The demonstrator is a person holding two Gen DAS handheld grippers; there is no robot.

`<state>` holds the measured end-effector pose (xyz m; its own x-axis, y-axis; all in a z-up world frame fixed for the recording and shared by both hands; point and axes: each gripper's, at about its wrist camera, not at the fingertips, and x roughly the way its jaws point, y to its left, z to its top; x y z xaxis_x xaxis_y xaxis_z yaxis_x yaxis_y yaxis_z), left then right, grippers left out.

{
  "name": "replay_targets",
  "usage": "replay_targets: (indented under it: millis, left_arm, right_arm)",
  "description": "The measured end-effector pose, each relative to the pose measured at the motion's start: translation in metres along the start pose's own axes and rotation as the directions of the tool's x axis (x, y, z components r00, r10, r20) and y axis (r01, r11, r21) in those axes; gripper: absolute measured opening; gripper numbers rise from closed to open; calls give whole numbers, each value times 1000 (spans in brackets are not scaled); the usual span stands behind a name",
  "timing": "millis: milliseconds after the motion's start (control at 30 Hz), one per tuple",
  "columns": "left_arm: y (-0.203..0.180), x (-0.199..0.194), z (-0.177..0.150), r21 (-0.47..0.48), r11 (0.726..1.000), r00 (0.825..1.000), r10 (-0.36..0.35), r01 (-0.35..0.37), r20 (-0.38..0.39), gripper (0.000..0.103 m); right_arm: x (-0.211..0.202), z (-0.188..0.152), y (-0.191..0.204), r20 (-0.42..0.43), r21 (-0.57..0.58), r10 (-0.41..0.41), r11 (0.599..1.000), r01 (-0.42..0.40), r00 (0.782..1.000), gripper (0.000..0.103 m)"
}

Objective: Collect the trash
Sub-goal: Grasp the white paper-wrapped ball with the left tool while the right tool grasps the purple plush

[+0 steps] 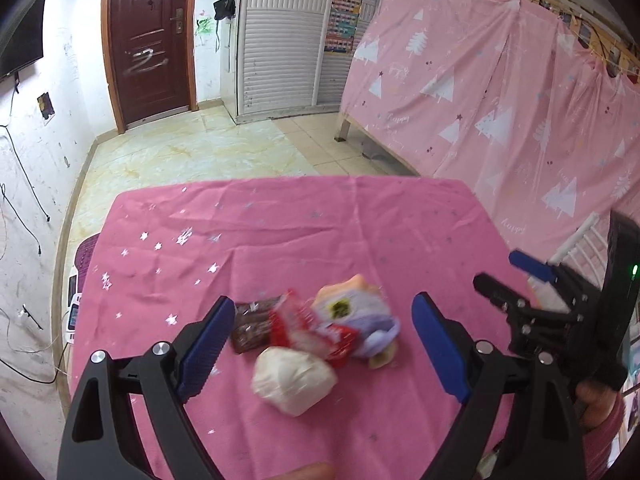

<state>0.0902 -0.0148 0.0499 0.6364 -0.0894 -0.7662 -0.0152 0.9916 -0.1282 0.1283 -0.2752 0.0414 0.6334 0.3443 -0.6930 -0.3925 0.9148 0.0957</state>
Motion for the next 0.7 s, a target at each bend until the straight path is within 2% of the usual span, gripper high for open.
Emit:
replay_targets:
  millis: [367,467,700]
  left_arm:
    - [26,15,-28,-1,999,997,-33,33,-72,84]
    - [28,20,-35,9,998,994,-61,62,-88,84]
    - [25,29,-46,46,996,993,-68,72,-96,81]
  right_arm:
    - [15,5,26,-30,-39,53,998,-54,998,78]
    - [17,5,28,-36,-46,60,997,-62,998,78]
    - [23,5,36,-52,-57,82,995,-85,995,78]
